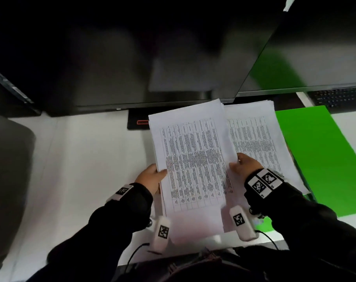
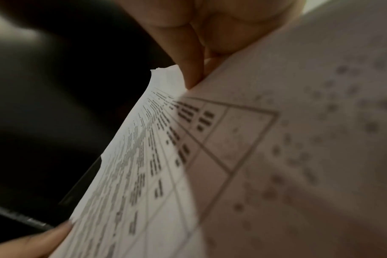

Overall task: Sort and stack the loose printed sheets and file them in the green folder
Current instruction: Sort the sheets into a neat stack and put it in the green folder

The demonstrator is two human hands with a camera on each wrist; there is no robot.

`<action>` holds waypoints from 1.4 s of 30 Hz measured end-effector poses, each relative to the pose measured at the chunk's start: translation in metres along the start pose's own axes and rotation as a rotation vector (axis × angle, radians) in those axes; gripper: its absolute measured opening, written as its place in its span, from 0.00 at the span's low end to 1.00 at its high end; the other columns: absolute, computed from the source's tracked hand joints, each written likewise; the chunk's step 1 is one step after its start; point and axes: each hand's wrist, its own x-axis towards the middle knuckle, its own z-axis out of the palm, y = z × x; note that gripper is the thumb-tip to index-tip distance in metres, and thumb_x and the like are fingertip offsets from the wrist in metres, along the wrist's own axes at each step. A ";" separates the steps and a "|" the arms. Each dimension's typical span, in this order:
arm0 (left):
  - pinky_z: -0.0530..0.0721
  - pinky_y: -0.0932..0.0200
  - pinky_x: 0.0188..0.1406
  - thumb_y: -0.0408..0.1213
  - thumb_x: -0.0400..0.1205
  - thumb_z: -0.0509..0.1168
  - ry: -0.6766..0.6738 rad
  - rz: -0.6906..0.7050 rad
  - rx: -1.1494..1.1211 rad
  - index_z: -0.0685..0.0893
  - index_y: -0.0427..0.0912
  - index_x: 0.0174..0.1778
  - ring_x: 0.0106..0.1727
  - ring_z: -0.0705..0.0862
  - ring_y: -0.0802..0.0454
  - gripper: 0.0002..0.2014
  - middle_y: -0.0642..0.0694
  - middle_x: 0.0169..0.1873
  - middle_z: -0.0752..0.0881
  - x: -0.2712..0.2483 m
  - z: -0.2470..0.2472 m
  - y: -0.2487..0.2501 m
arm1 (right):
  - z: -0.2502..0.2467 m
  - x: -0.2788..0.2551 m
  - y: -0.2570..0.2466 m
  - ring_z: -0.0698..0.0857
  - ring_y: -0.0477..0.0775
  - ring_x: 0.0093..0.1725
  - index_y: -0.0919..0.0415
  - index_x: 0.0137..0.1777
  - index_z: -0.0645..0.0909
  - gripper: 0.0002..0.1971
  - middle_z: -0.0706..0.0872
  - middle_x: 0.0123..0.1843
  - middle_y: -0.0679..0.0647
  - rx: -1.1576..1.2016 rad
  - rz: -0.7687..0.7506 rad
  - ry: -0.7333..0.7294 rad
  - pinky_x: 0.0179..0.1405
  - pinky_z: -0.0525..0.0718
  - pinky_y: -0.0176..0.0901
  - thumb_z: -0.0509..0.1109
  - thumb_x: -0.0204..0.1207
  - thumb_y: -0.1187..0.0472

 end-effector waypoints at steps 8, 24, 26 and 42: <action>0.80 0.60 0.53 0.32 0.81 0.61 -0.139 0.025 0.111 0.80 0.44 0.64 0.51 0.84 0.48 0.16 0.44 0.58 0.86 0.019 0.087 0.019 | -0.052 0.042 0.055 0.82 0.64 0.61 0.65 0.66 0.76 0.17 0.84 0.62 0.65 -0.053 0.148 0.092 0.55 0.75 0.42 0.65 0.79 0.64; 0.79 0.48 0.65 0.41 0.79 0.61 -0.153 0.038 0.331 0.81 0.47 0.63 0.58 0.83 0.40 0.16 0.39 0.61 0.81 0.073 0.176 0.057 | -0.107 0.109 0.095 0.84 0.64 0.54 0.57 0.69 0.74 0.21 0.83 0.62 0.65 -0.142 0.261 0.293 0.52 0.82 0.49 0.65 0.76 0.58; 0.78 0.50 0.65 0.40 0.81 0.59 -0.146 0.024 0.340 0.81 0.45 0.62 0.60 0.83 0.40 0.15 0.40 0.60 0.83 0.072 0.176 0.063 | -0.105 0.112 0.100 0.83 0.64 0.58 0.59 0.69 0.74 0.23 0.81 0.65 0.65 -0.140 0.280 0.249 0.57 0.81 0.49 0.67 0.74 0.59; 0.75 0.57 0.61 0.41 0.83 0.61 -0.122 -0.063 0.445 0.71 0.37 0.69 0.66 0.78 0.42 0.20 0.41 0.68 0.79 0.063 0.193 0.066 | -0.103 0.125 0.113 0.82 0.60 0.44 0.62 0.55 0.81 0.27 0.85 0.45 0.59 -0.104 0.307 0.030 0.50 0.81 0.48 0.72 0.67 0.39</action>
